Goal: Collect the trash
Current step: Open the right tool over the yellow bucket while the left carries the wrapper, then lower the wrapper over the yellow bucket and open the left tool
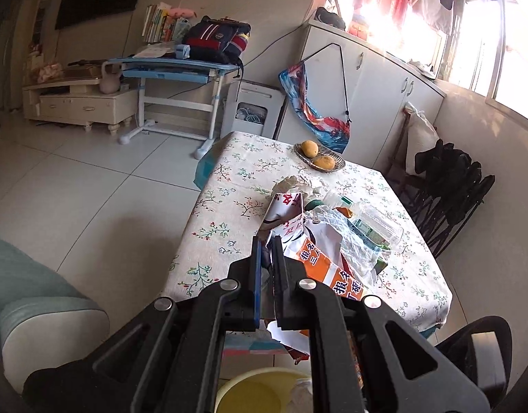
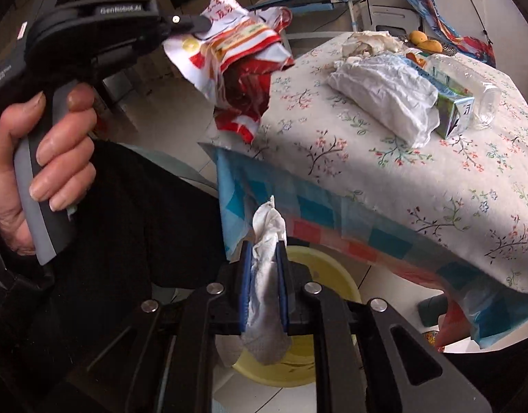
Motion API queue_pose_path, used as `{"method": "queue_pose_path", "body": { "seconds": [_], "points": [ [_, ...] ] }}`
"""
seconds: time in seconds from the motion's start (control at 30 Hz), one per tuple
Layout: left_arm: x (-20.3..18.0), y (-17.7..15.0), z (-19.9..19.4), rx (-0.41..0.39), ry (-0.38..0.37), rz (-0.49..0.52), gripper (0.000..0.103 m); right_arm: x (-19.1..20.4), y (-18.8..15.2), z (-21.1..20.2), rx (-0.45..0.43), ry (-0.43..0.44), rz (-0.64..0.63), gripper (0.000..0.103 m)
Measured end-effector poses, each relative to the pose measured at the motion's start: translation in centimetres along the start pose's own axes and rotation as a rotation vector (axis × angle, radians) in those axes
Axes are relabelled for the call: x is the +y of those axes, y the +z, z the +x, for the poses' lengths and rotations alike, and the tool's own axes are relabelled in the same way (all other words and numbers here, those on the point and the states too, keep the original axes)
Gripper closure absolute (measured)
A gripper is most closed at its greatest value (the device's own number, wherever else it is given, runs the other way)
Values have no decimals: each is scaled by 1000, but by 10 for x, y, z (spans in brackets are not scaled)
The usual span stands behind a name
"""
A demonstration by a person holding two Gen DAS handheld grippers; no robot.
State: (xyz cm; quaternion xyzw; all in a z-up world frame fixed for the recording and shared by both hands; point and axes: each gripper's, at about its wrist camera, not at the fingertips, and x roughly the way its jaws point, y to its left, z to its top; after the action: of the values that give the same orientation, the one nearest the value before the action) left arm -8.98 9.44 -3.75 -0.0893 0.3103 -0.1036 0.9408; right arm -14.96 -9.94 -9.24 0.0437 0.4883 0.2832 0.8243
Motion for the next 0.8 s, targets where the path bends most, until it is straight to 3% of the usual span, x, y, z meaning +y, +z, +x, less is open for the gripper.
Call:
{"method": "queue_pose_path", "body": {
  "seconds": [0.07, 0.13, 0.33, 0.6, 0.8],
  "points": [
    [-2, -3, -3, 1, -1, 10, 97, 6, -5, 14, 67, -6, -29, 84],
    [-4, -6, -6, 0, -1, 18, 97, 8, -8, 21, 93, -13, -32, 56],
    [-3, -12, -13, 1, -5, 26, 96, 7, -10, 6, 19, -25, -1, 53],
    [-13, -24, -14, 35, -14, 76, 97, 3, -3, -43, -244, -89, 30, 41],
    [-25, -42, -6, 122, -34, 140, 97, -19, -1, -69, -378, -143, 137, 39]
  ]
}}
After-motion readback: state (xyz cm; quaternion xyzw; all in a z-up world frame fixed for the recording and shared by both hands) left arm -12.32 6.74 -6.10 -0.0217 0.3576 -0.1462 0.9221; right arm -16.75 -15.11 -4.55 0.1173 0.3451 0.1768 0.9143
